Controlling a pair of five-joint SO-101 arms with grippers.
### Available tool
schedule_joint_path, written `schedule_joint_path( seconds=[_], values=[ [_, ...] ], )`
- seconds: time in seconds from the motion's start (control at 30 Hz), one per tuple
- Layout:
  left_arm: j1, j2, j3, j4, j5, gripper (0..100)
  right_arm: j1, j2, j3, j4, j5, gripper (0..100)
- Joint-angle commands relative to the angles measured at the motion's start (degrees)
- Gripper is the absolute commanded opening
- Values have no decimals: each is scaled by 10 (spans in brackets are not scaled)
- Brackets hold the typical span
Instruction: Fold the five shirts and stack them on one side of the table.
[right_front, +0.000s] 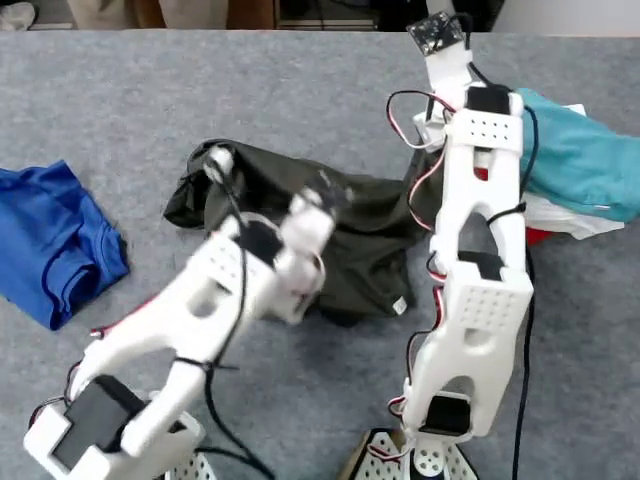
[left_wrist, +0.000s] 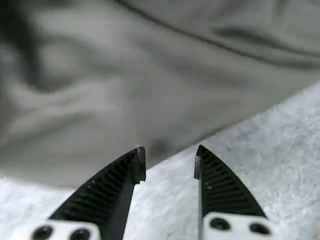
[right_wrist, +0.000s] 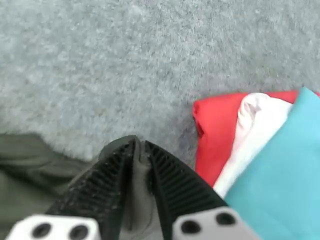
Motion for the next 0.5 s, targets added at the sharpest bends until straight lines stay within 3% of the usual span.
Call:
schedule_joint_path(
  seconds=[0.0,0.17,0.33,0.47],
  values=[
    [40,-24,88,-151,52,167,28,22,-29,-34,-7,5],
    [2,-15,173,-326,112,159,29,31,-56,-20,-8,5],
    [-64,33,127,-316,93,19,29,31,-56,-21,-25,5],
    [-145,81,84,-315,102,17,29,31,-56,-20,-26,5]
  ],
)
